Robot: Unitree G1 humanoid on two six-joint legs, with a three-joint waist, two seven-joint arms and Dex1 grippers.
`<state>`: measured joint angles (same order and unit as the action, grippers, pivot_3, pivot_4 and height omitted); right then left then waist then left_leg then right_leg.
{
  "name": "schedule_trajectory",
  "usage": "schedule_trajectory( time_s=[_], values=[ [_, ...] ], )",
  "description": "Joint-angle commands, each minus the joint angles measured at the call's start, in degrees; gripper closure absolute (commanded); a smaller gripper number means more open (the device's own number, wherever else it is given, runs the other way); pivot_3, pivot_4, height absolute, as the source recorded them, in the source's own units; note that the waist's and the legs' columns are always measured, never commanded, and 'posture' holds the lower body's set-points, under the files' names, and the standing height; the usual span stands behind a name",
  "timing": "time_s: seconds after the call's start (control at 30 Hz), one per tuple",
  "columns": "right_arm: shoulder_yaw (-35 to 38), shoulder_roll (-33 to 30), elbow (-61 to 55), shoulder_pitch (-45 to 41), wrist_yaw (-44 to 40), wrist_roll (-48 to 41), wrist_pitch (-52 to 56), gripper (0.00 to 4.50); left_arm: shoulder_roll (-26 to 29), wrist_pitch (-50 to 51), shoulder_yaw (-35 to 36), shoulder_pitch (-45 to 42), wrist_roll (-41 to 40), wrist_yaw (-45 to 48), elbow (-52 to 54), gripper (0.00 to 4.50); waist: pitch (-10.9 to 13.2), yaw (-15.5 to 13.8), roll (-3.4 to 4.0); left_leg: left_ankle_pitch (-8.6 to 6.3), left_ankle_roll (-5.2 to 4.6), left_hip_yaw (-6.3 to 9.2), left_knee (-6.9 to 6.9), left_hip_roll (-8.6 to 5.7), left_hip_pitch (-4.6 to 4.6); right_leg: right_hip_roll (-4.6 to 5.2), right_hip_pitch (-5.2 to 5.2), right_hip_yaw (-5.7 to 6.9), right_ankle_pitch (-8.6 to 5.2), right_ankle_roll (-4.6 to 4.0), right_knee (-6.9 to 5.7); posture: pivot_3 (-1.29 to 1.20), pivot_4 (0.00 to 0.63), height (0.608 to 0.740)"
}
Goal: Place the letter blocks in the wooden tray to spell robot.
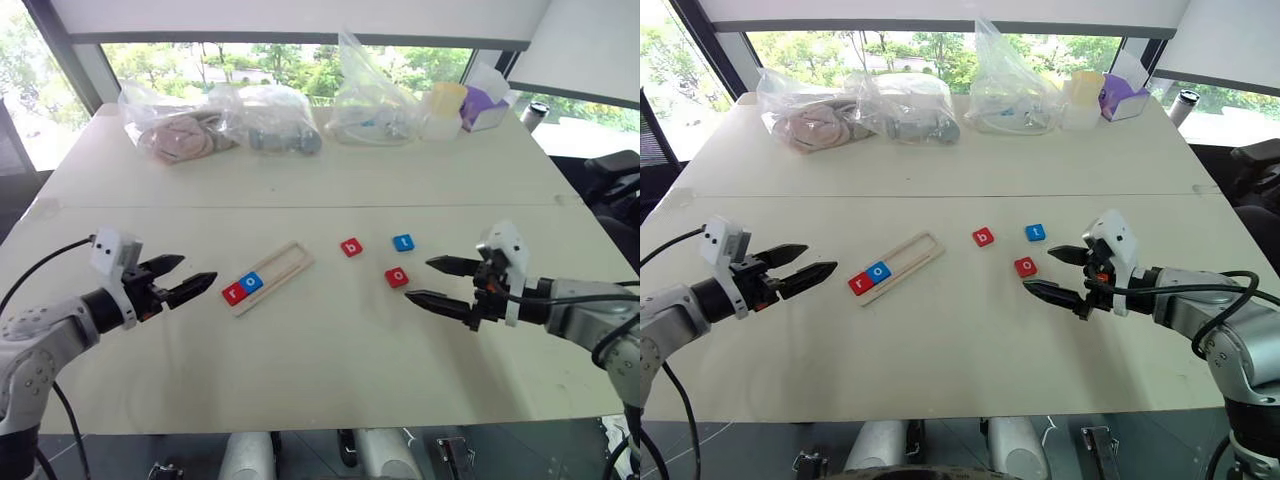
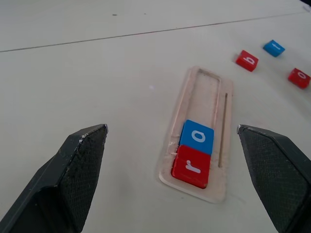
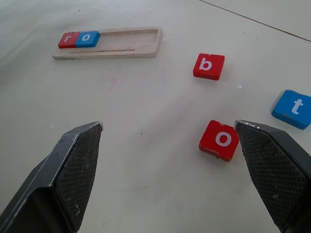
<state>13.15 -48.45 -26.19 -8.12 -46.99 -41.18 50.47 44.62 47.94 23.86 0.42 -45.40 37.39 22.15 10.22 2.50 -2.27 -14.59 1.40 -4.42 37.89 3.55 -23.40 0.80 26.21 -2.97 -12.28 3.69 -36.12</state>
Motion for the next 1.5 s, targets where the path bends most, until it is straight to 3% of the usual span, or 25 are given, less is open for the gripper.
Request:
schedule_trajectory(
  time_s=[0.03,0.27,0.43,0.63,0.8,0.97,1.1,1.5],
  values=[
    [0.9,-0.7,0.0,0.0,-0.7,0.5,-1.9,0.0,0.8,-0.9,0.6,0.5,0.3,0.9,1.7,0.04,0.0,0.0,0.0,0.0,0.0,0.0,0.0,0.0,0.0,0.0,0.0,0.0,0.0,0.0,0.0,0.0,0.15,0.74],
    [2.1,-0.9,-0.2,1.6,-0.5,0.6,-2.8,0.0,1.8,-0.9,0.5,-0.5,0.7,1.7,0.2,0.04,0.0,0.0,0.0,0.0,0.0,0.0,0.01,0.0,0.0,0.0,0.01,0.0,0.0,0.0,0.0,0.0,0.15,0.74],
    [1.2,-1.5,0.4,2.2,-0.2,1.2,-2.4,0.0,5.5,-4.0,-1.4,0.1,7.3,1.9,0.8,0.04,0.0,0.0,0.0,0.0,0.0,0.01,0.0,0.0,0.0,0.0,0.02,0.0,0.0,-0.01,0.0,0.0,0.15,0.74],
    [1.7,-0.8,0.1,-0.2,2.2,-0.5,0.6,0.0,9.9,-4.5,-5.0,-7.3,8.3,7.9,-4.3,0.04,0.0,-0.1,0.0,0.0,0.0,-0.03,0.0,0.0,0.0,0.01,0.06,-0.02,0.0,-0.02,0.01,0.0,0.15,0.74],
    [-0.2,5.5,-7.8,-5.1,9.4,-10.2,8.6,0.0,7.0,-8.4,-22.2,-21.1,17.9,10.8,-11.7,0.04,0.0,-0.3,0.02,0.0,0.0,-0.01,0.02,-0.03,0.01,-0.01,-0.04,-0.02,0.11,-0.16,-0.01,0.0,0.15,0.74],
    [-8.6,9.6,-17.0,-4.8,18.3,-7.6,10.8,0.0,-2.7,-10.9,-33.2,-30.6,25.0,10.3,-20.7,0.04,0.0,-0.3,0.0,0.0,-0.02,0.02,0.0,-0.04,-0.1,-0.08,0.02,-0.02,0.11,-0.12,-0.02,0.0,0.15,0.74],
    [-12.6,9.7,-20.4,-3.6,22.1,-5.0,11.1,0.0,-6.1,-9.8,-35.4,-31.5,27.7,9.0,-21.1,0.04,0.0,0.1,0.0,-0.01,-0.04,0.02,0.01,-0.04,-0.17,-0.1,0.11,-0.04,0.11,-0.1,-0.03,0.0,0.15,0.74],
    [-14.6,10.2,-21.3,-1.8,24.6,-2.1,9.6,0.0,-5.0,0.1,-38.7,-24.1,32.5,5.5,-9.6,0.04,0.0,0.0,-0.02,0.0,-0.05,0.07,0.08,-0.02,-0.03,-0.12,-0.04,-0.06,0.12,-0.11,-0.12,0.0,0.15,0.74]
  ],
)
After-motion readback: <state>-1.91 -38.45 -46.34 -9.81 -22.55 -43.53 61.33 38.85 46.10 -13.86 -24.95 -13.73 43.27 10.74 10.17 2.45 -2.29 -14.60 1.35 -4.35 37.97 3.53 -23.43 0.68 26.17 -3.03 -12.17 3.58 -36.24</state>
